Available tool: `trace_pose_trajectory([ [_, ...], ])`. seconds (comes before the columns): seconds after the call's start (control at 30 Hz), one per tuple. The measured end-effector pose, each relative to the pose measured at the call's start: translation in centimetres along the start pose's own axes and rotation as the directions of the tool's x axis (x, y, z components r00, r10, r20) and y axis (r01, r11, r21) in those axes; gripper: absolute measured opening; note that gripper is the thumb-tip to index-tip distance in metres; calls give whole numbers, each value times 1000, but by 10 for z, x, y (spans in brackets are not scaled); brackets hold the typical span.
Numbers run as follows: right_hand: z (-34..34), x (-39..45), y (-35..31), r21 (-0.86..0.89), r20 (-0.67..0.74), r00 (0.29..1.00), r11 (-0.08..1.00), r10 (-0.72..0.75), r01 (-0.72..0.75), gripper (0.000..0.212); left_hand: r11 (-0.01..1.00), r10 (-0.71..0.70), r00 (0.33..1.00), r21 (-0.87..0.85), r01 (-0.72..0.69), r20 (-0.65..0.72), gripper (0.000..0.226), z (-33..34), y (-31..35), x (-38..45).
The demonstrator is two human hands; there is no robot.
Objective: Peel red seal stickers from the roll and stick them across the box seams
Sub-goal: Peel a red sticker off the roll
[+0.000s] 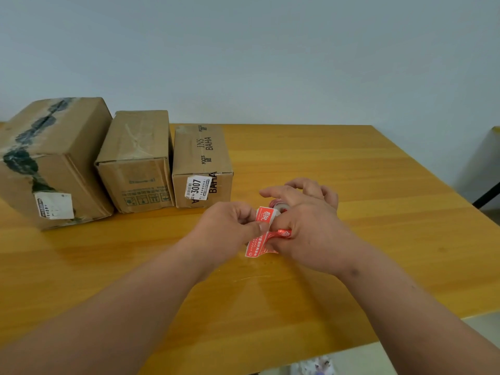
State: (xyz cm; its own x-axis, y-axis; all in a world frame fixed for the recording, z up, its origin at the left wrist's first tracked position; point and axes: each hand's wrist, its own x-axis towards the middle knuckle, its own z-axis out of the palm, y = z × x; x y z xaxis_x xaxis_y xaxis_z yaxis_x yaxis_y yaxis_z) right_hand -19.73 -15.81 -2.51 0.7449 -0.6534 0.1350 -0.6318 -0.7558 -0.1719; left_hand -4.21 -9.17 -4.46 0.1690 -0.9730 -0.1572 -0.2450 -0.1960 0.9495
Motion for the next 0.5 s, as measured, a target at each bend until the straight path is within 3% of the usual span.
trace_pose_trajectory([
  [0.27,4,0,1,-39,-87,994,998,-58,55,12,996,-54,998,-69,52,-30,13,-1,-2,1],
  [0.4,3,1,-2,-69,-64,998,997,-25,21,27,995,-36,998,-92,31,-49,12,1,1,0],
  [0.5,2,3,-3,-98,-35,999,995,-15,11,23,996,-24,999,-87,19,-47,14,1,2,-1],
])
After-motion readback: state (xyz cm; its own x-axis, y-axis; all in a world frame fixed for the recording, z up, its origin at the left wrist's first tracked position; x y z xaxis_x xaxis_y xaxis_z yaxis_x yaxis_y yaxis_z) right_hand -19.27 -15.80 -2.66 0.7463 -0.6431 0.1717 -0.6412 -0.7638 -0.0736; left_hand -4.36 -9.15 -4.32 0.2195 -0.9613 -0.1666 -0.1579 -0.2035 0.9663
